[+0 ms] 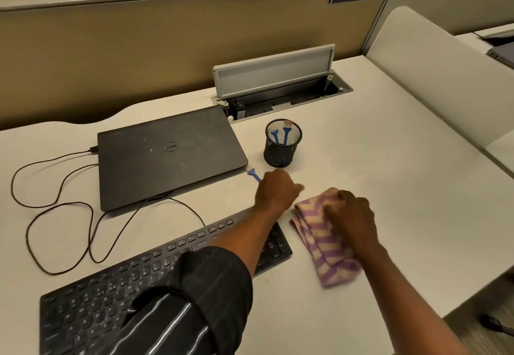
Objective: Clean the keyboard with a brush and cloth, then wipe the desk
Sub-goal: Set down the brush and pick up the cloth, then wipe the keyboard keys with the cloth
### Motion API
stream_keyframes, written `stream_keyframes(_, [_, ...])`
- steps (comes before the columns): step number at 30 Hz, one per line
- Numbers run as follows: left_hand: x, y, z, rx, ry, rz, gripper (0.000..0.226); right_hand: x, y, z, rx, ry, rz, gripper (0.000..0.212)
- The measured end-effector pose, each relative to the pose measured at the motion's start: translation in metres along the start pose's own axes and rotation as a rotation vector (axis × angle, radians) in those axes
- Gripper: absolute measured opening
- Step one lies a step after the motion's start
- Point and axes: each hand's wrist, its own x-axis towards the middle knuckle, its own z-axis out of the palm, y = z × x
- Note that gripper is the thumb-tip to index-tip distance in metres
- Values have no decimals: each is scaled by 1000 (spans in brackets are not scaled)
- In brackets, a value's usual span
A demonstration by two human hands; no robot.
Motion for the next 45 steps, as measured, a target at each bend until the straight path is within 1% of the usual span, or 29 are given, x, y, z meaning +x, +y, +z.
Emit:
stream_keyframes(1, [-4,5,7,46,-63,28,43,4,1,0,19,-18,-9,54])
stream_keyframes(3, [-12,13,18,147,-141,68,40,10,4,-1,38,-10,-34,53])
stream_keyframes(5, [-18,16,24,206,-173,89,38,16,10,-3,94,-1,-32,55])
stream_keyframes(7, [-20,15,29,225,-191,82,40,20,18,-6,112,-18,16,60])
stream_keyframes(8, [-21,14,29,228,-203,81,41,21,21,-7,94,-42,31,56])
stream_keyframes(10, [-21,12,32,218,-221,82,37,23,25,-13,92,-89,29,35])
stream_keyframes(11, [-21,11,33,213,-217,79,34,22,25,-17,131,-108,19,32])
stream_keyframes(13, [-25,10,33,232,-168,105,32,18,19,-28,205,-110,-17,34])
stream_keyframes(15, [-32,13,29,189,-54,137,40,6,8,-39,256,-66,-82,31])
stream_keyframes(17, [-45,21,18,1,59,122,47,-9,-8,-48,315,11,-145,27])
stream_keyframes(18, [-51,26,13,-111,86,108,45,-19,-17,-52,336,52,-172,26])
stream_keyframes(20, [-65,32,0,-354,39,38,31,-40,-36,-55,352,108,-236,29])
stream_keyframes(21, [-72,31,-6,-506,-11,-35,24,-50,-44,-54,355,104,-279,28])
stream_keyframes(23, [-89,21,-19,-853,-72,-221,18,-72,-58,-45,344,56,-398,20])
stream_keyframes(25, [-109,7,-38,-1167,-65,-356,19,-92,-71,-29,290,17,-552,16])
stream_keyframes(27, [-123,-15,-52,-1334,-12,-444,25,-105,-83,-6,237,-49,-665,19])
stream_keyframes(29, [-132,-43,-63,-1354,61,-505,26,-114,-92,19,169,-146,-712,25])
stream_keyframes(30, [-134,-58,-67,-1290,128,-519,27,-115,-95,31,129,-196,-730,31])
stream_keyframes(31, [-133,-73,-68,-1165,210,-513,26,-115,-96,41,75,-241,-733,39])
stream_keyframes(33, [-135,-106,-76,-779,416,-454,26,-113,-95,59,-165,-266,-717,60])
stream_keyframes(35, [-144,-134,-90,-485,559,-281,29,-113,-90,70,-425,-244,-659,86])
stream_keyframes(36, [-150,-147,-96,-392,575,-152,30,-114,-86,74,-471,-258,-624,97])
stream_keyframes(38, [-163,-175,-109,-241,504,59,34,-118,-81,86,-485,-295,-583,110])
stream_keyframes(39, [-172,-188,-116,-148,417,109,41,-120,-80,92,-490,-289,-581,112])
stream_keyframes(40, [-180,-199,-125,-30,309,131,55,-121,-80,96,-485,-270,-577,112])
stream_keyframes(42, [-193,-222,-141,264,89,61,96,-122,-84,101,-428,-216,-559,105])
stream_keyframes(43, [-199,-232,-150,418,5,21,115,-123,-88,102,-399,-190,-548,100])
stream_keyframes(44, [-204,-241,-158,542,-59,-7,128,-124,-92,105,-389,-176,-540,97])
stream_keyframes(45, [-208,-251,-164,627,-110,-27,136,-125,-96,108,-395,-175,-529,97])
